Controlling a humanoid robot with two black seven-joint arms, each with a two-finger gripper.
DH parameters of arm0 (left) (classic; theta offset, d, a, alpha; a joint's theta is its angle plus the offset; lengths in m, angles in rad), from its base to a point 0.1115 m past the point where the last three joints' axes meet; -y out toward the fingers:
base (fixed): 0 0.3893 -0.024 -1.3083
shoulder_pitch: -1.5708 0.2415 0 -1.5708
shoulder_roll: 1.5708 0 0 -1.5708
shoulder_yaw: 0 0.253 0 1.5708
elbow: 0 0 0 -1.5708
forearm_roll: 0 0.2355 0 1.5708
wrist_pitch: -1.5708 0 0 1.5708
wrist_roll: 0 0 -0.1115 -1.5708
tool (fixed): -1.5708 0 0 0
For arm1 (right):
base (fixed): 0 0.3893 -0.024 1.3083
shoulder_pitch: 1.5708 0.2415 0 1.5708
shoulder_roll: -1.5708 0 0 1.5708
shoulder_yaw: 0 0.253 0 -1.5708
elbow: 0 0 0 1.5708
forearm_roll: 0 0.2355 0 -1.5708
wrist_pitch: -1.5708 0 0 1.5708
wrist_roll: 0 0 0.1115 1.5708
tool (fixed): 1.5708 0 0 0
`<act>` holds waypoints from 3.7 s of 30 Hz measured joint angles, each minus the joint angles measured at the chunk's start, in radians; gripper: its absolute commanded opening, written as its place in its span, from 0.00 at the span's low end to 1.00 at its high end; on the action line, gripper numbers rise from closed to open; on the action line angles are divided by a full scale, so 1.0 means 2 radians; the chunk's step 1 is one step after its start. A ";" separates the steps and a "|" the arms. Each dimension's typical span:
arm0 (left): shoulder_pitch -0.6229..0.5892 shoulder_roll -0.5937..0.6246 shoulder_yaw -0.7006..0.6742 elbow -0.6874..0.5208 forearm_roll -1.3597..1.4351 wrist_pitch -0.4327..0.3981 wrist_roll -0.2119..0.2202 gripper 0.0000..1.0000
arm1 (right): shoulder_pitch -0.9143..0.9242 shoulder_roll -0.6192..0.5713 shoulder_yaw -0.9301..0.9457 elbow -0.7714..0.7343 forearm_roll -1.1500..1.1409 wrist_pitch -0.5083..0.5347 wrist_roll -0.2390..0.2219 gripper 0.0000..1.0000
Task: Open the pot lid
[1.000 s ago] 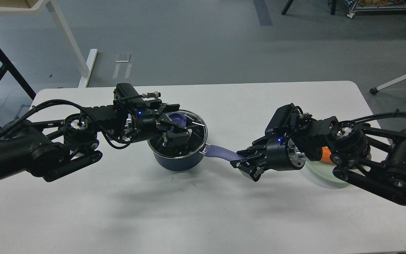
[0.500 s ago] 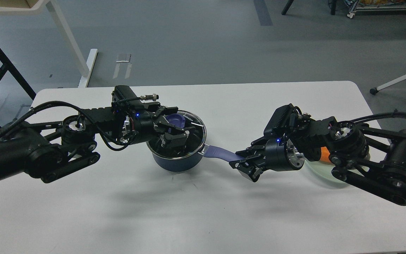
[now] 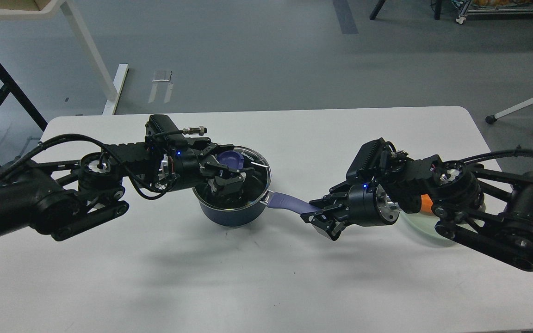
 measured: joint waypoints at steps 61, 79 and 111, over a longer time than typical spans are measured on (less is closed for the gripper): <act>0.095 0.184 0.073 0.091 -0.075 0.080 -0.072 0.97 | 0.004 -0.009 0.000 0.000 0.006 0.001 0.003 0.84; 0.020 0.170 0.038 0.091 -0.660 0.021 -0.072 0.99 | 0.006 -0.006 0.182 -0.124 0.262 -0.003 0.004 0.99; 0.067 0.042 -0.131 0.142 -0.986 -0.171 -0.072 1.00 | -0.099 0.010 0.267 -0.318 1.056 -0.026 0.009 0.99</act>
